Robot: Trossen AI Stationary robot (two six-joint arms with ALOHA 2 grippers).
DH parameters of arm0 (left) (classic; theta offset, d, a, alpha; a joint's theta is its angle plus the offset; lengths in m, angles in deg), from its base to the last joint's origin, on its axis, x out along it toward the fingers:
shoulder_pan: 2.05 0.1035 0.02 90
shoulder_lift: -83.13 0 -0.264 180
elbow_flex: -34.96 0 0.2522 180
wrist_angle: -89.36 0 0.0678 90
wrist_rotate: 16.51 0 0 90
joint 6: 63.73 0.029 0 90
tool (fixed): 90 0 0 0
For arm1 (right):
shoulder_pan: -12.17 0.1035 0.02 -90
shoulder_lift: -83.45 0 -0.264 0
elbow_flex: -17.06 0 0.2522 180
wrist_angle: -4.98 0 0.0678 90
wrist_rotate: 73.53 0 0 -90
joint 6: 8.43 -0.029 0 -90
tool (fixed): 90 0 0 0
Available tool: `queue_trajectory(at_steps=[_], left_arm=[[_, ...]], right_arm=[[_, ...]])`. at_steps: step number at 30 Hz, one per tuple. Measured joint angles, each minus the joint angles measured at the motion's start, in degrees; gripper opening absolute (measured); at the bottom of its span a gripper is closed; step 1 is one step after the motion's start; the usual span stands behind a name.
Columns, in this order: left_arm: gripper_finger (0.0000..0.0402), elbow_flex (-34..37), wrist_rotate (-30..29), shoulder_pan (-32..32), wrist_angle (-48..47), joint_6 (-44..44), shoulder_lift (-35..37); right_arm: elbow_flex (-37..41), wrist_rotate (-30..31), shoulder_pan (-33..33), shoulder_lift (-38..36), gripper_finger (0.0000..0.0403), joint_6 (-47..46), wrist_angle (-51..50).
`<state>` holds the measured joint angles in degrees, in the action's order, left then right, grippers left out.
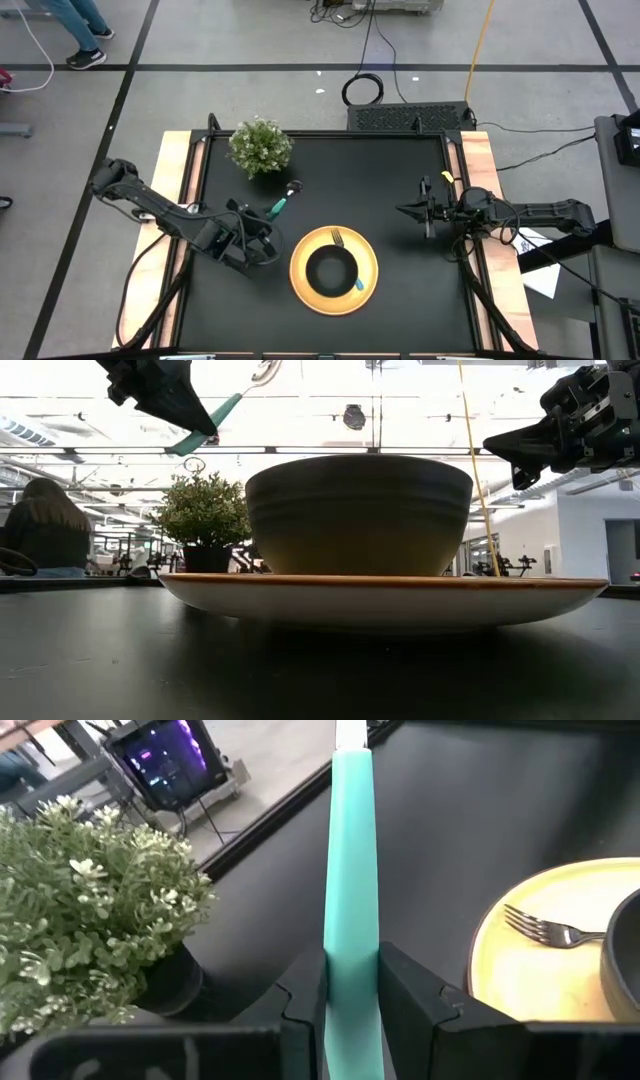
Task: Set table place
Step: Put the blue spoon in the black bowl on the yellow plate
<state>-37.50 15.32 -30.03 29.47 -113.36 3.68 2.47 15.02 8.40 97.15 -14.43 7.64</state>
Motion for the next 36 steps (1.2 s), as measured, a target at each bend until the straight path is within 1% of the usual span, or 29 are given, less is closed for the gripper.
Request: queue_trajectory(at_steps=[16,19,22,25,29,33,36], left_arm=[[0.0069,0.06,-0.91,-0.66,-0.17,5.44,0.01],[0.0069,0.09,-1.29,-1.3,0.3,9.54,0.01],[0.0069,0.11,-1.55,-2.52,4.36,17.07,0.28],[0.0069,0.11,0.5,-3.35,8.83,23.9,1.31],[0.0069,0.11,1.61,-4.31,14.11,28.33,3.91],[0.0069,0.11,2.9,-5.99,16.19,32.08,7.08],[0.0069,0.11,8.03,-6.42,16.35,35.06,9.14]], right_arm=[[0.0,0.0,0.0,0.0,0.0,0.0,-0.02],[-0.01,-0.02,0.02,0.0,0.0,-0.38,-0.02],[0.0,-0.02,0.0,0.0,0.0,-0.42,-0.02],[-0.01,-0.02,0.0,0.0,0.0,-0.42,-0.02],[0.0,-0.02,0.0,0.0,0.0,-0.42,-0.03],[-0.01,-0.04,0.02,0.0,0.0,-0.42,-0.09],[0.0,-0.04,0.02,-0.01,0.0,-0.43,-0.09]])
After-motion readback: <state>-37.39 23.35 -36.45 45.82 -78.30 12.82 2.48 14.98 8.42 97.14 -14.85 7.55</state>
